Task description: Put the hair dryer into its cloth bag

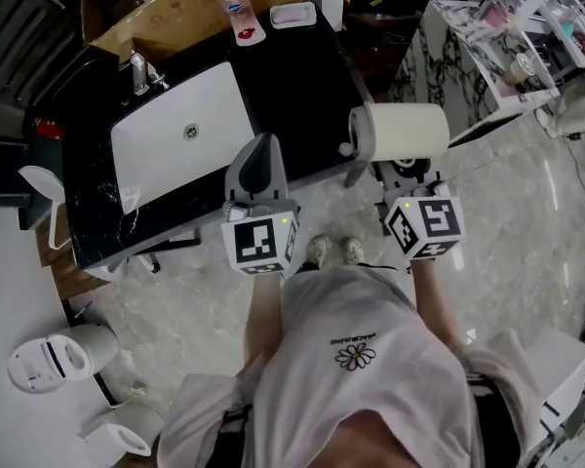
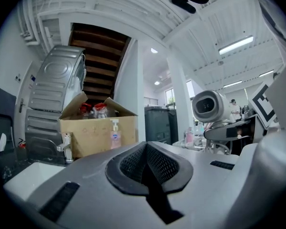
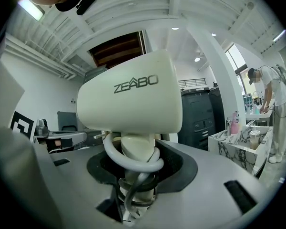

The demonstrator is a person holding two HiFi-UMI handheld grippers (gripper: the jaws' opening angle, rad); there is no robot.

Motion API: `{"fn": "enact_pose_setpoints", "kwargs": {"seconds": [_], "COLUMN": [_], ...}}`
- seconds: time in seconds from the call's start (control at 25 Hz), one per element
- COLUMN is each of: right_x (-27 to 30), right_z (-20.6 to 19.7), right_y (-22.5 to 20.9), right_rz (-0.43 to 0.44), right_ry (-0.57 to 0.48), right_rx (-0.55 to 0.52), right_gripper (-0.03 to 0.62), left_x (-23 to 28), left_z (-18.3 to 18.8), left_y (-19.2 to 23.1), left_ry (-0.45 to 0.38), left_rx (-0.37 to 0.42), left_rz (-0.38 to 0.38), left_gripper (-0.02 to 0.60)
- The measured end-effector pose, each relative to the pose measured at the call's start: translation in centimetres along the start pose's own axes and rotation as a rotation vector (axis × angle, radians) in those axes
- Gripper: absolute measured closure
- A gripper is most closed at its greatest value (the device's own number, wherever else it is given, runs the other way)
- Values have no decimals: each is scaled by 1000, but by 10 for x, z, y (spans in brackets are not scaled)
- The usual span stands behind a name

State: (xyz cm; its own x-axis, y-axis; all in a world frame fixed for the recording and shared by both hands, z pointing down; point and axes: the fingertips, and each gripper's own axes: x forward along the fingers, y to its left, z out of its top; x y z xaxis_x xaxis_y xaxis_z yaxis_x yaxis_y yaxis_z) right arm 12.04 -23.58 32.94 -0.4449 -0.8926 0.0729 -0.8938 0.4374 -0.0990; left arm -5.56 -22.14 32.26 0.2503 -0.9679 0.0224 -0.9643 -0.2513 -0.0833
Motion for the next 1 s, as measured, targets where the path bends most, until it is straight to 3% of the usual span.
{"fn": "enact_pose_setpoints", "kwargs": {"seconds": [0.12, 0.2, 0.28, 0.4, 0.6, 0.72, 0.84, 1.0], "right_x": [1, 0, -1, -4, -12, -18, -22, -29], "right_z": [-2, -2, -3, -5, -9, -14, -18, -24], "right_y": [-2, -3, -5, -7, -13, -16, -19, -24], "right_rz": [0, -1, -2, -3, -20, -36, -50, -65], "right_ry": [7, 10, 13, 26, 43, 53, 64, 77], "right_rx": [2, 8, 15, 33, 58, 70, 81, 93], "right_gripper": [427, 427, 427, 427, 427, 427, 427, 427], "left_x": [2, 9, 18, 26, 22, 19, 18, 18], "left_z": [-7, -17, -35, -70, -128, -148, -164, -177], "left_y": [-3, -10, -20, -37, -54, -62, -61, -57], "left_ry": [30, 81, 163, 315, 567, 664, 740, 793], "left_rx": [29, 90, 155, 249, 526, 594, 640, 653], "left_rz": [-36, -106, -212, -411, -671, -794, -862, -886], "left_gripper": [566, 565, 558, 471, 440, 429, 424, 434]}}
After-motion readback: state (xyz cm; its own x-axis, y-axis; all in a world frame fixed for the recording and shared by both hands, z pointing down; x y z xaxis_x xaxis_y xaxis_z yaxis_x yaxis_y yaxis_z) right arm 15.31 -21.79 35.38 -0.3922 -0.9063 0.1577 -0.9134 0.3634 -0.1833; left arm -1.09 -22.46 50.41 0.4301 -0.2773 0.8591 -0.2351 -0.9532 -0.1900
